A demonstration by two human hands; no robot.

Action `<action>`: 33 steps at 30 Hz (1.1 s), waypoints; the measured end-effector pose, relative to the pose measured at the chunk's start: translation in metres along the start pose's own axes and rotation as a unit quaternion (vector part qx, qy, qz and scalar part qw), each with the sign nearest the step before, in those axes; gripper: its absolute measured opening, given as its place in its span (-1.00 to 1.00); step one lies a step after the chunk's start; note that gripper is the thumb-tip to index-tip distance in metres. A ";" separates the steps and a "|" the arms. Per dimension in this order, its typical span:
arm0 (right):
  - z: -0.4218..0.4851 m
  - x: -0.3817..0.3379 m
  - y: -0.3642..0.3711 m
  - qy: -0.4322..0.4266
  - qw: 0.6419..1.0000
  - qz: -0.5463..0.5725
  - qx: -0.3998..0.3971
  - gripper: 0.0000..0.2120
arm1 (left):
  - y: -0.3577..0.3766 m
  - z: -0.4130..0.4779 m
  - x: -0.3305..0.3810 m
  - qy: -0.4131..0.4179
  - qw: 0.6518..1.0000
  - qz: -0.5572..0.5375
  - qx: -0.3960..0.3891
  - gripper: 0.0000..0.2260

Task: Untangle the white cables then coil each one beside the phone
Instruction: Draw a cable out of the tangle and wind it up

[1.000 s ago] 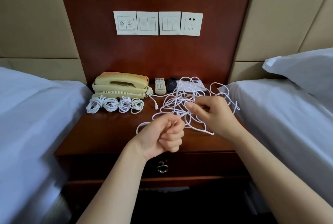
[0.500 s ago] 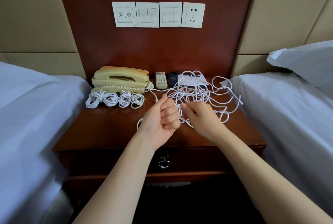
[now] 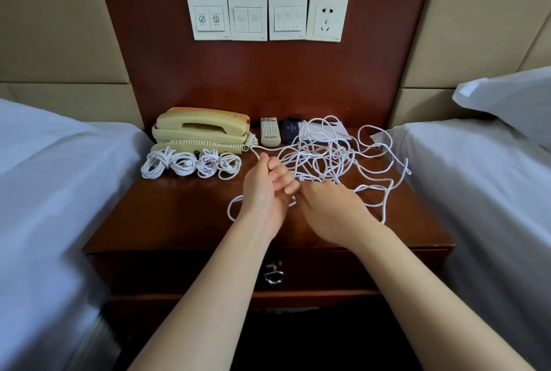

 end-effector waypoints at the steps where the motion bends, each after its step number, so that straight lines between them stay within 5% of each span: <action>1: 0.000 0.001 -0.003 -0.002 1.000 -0.010 -0.012 -0.68 | 0.001 0.002 0.000 0.005 1.000 -0.001 0.002 -0.59; 11: -0.007 0.007 -0.025 -0.070 0.985 -0.059 -0.149 -0.73 | 0.001 0.019 0.009 0.119 0.981 0.149 -0.015 -0.65; 17: -0.012 0.010 -0.040 -0.081 0.987 -0.050 -0.126 -0.73 | -0.004 0.021 0.017 0.218 0.867 0.442 -0.069 -0.63; 22: -0.006 0.024 -0.052 -0.068 0.997 0.034 0.029 -0.79 | 0.000 0.012 0.009 0.127 0.775 0.601 -0.149 -0.64; 24: -0.002 0.030 -0.052 -0.055 0.992 0.080 0.080 -0.75 | 0.001 0.006 0.007 0.048 0.789 0.582 -0.190 -0.62; 28: 0.004 0.041 -0.041 -0.028 0.966 0.227 0.123 -0.74 | 0.001 -0.001 0.004 -0.087 0.879 0.431 -0.186 -0.61; 33: 0.010 0.053 -0.019 -0.017 0.917 0.380 0.120 -0.73 | 0.004 -0.012 -0.005 -0.206 0.897 0.338 -0.195 -0.43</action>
Point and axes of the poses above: each hand's wrist, its own z-axis towards the middle knuckle, its own y-axis out of the palm, x = y × z, the point moved 1 cm from there along z, towards the middle knuckle, and after that the axes turned 12 degrees about -z, right-handed, at the moved point
